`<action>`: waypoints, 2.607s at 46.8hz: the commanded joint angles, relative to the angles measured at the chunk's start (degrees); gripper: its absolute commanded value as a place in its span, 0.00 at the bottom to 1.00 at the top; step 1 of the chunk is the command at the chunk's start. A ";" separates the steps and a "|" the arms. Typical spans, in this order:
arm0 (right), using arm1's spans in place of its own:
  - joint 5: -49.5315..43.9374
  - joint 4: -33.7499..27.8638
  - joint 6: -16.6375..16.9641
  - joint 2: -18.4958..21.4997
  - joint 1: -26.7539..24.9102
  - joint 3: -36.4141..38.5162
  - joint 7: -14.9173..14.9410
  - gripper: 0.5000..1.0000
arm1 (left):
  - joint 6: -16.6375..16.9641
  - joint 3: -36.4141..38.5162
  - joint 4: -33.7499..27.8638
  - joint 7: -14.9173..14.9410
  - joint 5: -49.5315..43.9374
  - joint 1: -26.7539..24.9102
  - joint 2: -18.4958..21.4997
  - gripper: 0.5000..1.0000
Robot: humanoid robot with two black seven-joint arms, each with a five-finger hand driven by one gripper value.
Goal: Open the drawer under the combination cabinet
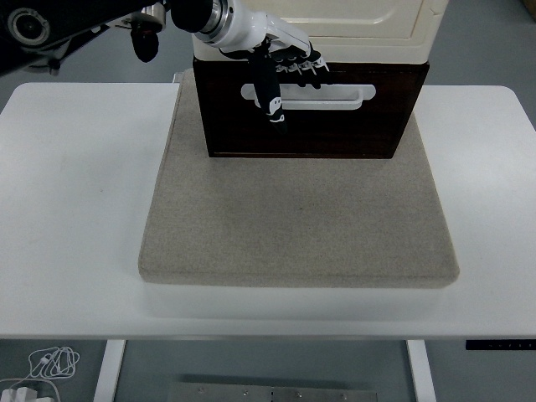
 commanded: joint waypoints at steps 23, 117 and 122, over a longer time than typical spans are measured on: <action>0.00 0.00 0.00 0.00 0.00 0.00 0.00 0.86 | 4.26 0.68 1.05 0.52 -0.01 0.47 -3.17 0.94; 0.00 0.00 0.00 0.00 0.00 0.00 0.00 0.86 | 3.74 2.44 3.33 0.43 -0.01 1.70 -7.56 0.94; 0.00 0.00 0.00 0.00 0.00 0.00 0.00 0.86 | 3.74 2.43 2.90 0.43 -0.10 1.79 -7.65 0.94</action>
